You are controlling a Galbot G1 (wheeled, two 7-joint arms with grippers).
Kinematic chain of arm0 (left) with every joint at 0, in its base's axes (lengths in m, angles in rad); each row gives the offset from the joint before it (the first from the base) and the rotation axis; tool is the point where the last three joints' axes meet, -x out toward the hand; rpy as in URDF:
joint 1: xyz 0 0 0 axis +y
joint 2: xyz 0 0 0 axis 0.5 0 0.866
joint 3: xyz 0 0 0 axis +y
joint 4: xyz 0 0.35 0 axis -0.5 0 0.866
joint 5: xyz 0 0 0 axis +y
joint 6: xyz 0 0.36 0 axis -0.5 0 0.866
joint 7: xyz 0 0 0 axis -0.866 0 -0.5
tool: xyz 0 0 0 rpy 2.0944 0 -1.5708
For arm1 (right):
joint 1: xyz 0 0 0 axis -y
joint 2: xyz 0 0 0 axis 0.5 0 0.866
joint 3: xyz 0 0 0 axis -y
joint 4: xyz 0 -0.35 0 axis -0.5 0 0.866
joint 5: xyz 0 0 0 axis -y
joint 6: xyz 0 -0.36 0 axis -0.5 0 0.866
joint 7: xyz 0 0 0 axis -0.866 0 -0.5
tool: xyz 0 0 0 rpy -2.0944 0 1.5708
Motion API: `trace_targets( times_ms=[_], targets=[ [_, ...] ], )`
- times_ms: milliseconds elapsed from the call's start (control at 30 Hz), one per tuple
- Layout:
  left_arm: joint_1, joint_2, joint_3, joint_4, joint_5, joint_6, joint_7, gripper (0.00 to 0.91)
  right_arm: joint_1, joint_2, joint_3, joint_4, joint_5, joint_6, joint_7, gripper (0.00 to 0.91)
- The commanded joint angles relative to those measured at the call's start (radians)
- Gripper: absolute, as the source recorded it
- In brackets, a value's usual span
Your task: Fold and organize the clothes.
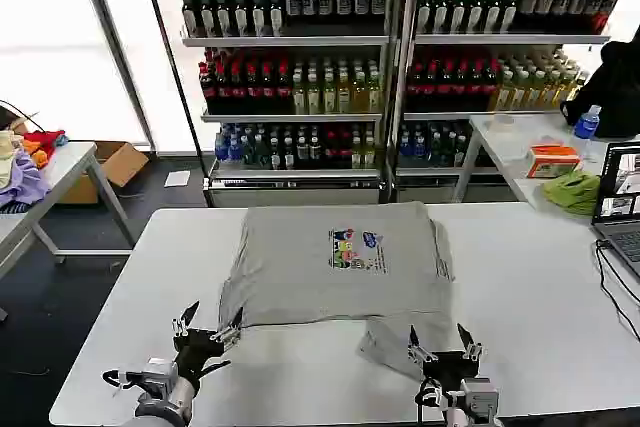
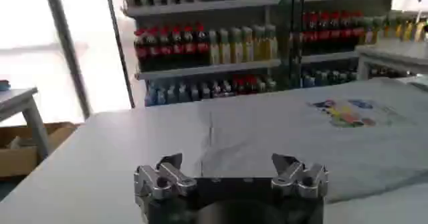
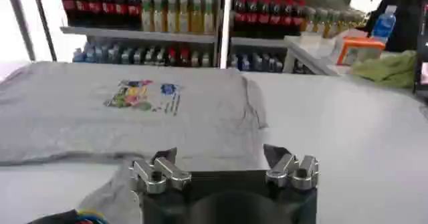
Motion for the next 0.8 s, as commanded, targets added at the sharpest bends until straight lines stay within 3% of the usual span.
trace_targets(
  times_ms=[33, 800],
  targets=[
    [-0.035, 0.042, 0.015, 0.073, -0.035, 0.048, -0.001, 0.907, -0.007, 0.007, -0.012, -0.006, -0.001, -0.002, 0.014, 0.907],
    [-0.074, 0.047, 0.032, 0.101, -0.077, 0.063, -0.005, 0.907, -0.022, 0.048, -0.044, -0.057, -0.025, 0.013, 0.037, 0.907]
  ],
)
